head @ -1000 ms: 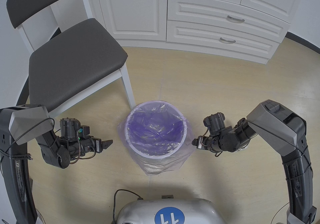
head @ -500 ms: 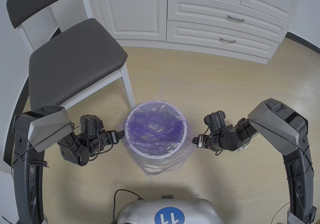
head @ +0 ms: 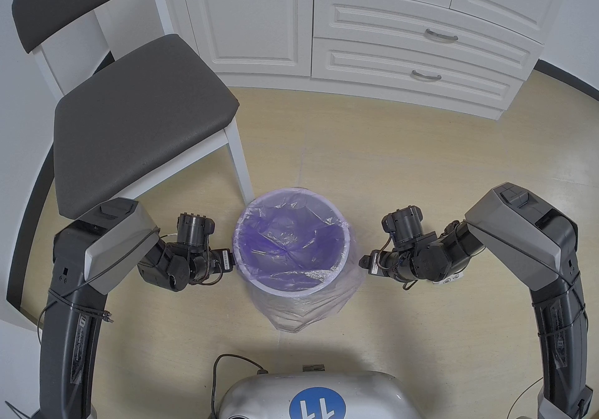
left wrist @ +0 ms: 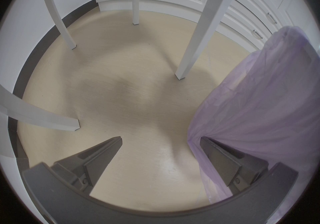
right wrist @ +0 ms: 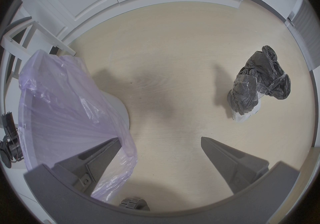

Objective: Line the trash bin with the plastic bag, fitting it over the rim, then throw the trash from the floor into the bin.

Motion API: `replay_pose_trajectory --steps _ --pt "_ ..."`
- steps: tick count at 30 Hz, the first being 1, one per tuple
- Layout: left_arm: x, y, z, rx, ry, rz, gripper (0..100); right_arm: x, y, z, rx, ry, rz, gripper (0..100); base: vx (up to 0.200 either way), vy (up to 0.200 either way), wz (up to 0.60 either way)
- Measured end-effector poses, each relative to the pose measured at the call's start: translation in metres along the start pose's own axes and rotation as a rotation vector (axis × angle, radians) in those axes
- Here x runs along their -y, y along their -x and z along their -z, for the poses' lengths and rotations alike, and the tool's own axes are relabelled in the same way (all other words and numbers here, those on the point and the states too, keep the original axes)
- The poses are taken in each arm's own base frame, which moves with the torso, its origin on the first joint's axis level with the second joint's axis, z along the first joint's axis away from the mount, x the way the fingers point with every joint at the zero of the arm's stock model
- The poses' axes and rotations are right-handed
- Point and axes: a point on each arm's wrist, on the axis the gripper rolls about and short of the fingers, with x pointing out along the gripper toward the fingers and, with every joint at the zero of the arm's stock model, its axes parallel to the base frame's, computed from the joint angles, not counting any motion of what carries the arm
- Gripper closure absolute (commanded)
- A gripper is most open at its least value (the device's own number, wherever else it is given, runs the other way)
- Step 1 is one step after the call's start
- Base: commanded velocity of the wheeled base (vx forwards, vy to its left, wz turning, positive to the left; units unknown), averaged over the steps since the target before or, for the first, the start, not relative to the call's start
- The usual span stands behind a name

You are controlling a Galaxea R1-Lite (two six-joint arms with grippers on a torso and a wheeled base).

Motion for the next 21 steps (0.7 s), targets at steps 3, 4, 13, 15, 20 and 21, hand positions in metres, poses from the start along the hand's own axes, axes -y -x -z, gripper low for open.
replay_pose_trajectory --steps 3,4,13,15,20,21 --pt "0.002 -0.002 0.0 0.011 0.027 0.002 0 0.0 0.0 0.0 -0.001 0.001 0.0 0 0.0 0.0 0.0" --pt "0.002 -0.001 -0.001 0.015 0.04 0.003 0 0.0 0.0 0.0 -0.001 0.001 0.001 0 0.0 0.0 0.0" --pt "-0.002 0.03 -0.002 -0.014 0.065 -0.004 0 0.001 0.013 -0.003 0.002 0.031 0.0 0 0.0 0.0 0.0" --pt "-0.003 0.044 -0.003 -0.022 0.059 -0.007 0 0.003 0.021 -0.005 0.004 0.059 0.001 0 0.0 0.0 0.0" --pt "-0.009 0.082 -0.006 -0.033 0.017 -0.019 0 0.007 0.044 -0.01 0.017 0.116 0.005 0 0.0 0.0 0.0" --pt "-0.01 0.089 -0.007 -0.032 0.008 -0.019 0 0.008 0.048 -0.011 0.019 0.125 0.004 0 0.0 0.0 0.0"
